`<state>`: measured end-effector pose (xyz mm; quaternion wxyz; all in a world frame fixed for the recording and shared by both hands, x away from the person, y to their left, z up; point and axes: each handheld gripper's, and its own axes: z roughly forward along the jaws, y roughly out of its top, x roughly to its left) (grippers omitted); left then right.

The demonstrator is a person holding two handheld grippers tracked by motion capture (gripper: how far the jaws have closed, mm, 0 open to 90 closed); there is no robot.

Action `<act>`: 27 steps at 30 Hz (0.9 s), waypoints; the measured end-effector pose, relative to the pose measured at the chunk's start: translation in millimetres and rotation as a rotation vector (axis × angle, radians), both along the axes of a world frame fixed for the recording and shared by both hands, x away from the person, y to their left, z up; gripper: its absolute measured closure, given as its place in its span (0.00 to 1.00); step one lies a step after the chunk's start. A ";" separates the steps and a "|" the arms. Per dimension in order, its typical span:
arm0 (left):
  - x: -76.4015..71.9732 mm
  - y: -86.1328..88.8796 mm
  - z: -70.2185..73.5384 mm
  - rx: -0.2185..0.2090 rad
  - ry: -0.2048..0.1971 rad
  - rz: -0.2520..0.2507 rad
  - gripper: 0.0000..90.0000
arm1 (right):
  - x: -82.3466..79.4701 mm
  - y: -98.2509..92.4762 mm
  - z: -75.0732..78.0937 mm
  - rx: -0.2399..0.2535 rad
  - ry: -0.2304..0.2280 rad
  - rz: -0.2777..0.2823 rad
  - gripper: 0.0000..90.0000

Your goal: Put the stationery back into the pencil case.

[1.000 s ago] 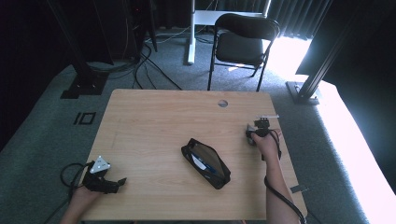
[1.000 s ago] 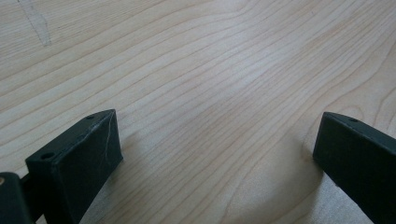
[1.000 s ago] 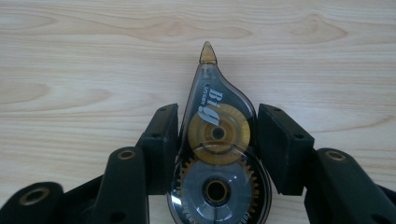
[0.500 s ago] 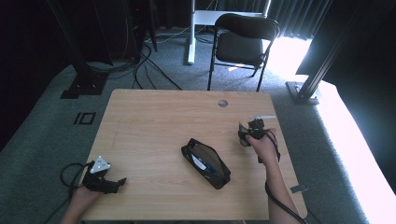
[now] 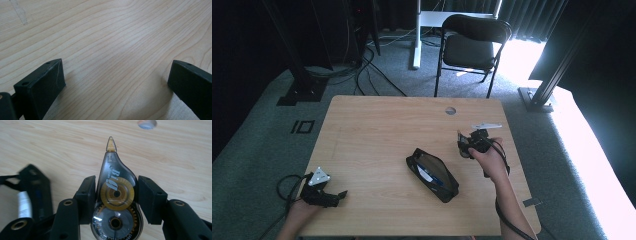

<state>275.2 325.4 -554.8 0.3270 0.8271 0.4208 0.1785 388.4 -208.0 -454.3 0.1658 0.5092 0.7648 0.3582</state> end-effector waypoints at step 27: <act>0.1 0.0 0.0 0.000 -0.001 -0.001 0.01 | -52.8 73.2 29.1 0.050 -0.059 0.264 0.56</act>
